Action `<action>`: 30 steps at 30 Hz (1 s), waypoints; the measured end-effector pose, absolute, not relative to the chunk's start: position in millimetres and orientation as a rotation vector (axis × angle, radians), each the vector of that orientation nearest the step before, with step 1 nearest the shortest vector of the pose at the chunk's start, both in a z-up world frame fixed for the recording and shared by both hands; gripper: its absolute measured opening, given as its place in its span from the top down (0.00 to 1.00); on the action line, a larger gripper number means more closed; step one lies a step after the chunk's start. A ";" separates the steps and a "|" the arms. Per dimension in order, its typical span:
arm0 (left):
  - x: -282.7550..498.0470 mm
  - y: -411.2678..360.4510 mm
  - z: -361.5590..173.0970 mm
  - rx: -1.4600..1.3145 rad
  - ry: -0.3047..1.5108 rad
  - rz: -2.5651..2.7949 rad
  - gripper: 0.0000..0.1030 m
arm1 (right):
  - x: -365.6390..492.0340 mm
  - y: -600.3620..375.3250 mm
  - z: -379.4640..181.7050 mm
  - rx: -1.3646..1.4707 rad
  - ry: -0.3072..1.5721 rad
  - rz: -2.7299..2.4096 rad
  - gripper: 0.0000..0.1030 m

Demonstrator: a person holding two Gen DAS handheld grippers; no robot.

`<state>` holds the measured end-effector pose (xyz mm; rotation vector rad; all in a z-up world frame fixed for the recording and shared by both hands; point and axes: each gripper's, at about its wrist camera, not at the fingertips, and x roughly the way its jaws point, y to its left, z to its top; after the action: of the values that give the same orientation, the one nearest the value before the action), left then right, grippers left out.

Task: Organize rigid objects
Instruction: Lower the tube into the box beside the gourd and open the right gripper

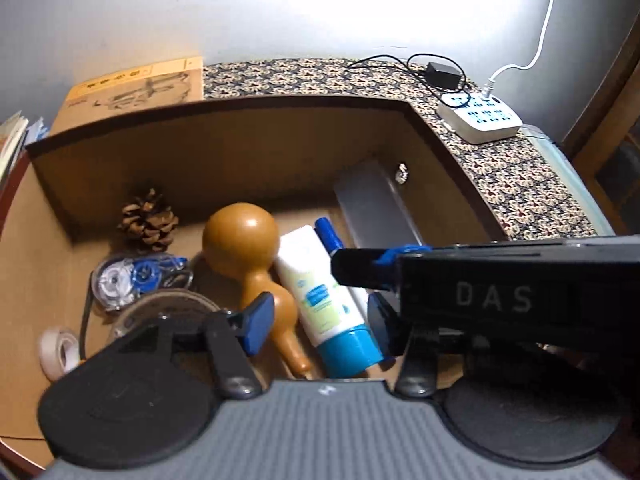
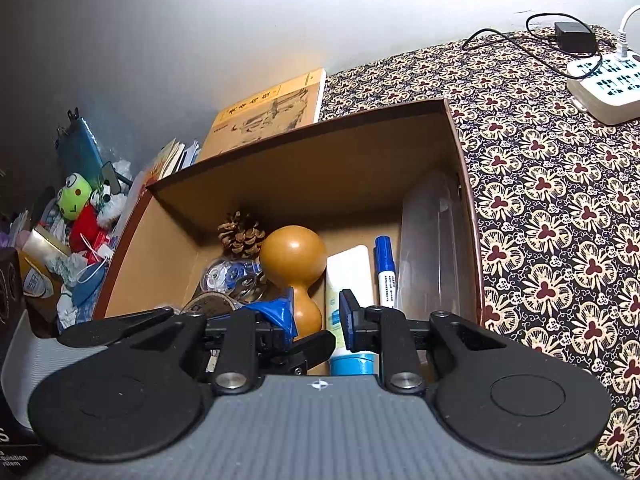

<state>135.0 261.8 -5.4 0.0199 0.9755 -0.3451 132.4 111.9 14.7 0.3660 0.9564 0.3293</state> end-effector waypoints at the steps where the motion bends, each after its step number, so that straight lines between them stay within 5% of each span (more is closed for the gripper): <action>1: 135.2 260.8 -5.1 0.032 0.973 -0.332 0.49 | 131.8 111.5 14.5 0.371 0.949 0.327 0.97; 30: 110.7 265.9 16.6 0.132 0.909 -0.137 0.36 | 109.3 108.9 26.9 0.353 0.848 0.270 0.94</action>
<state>110.7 265.9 16.6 0.1323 0.9092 -0.1367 109.3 108.9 26.9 0.3533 0.8483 0.2703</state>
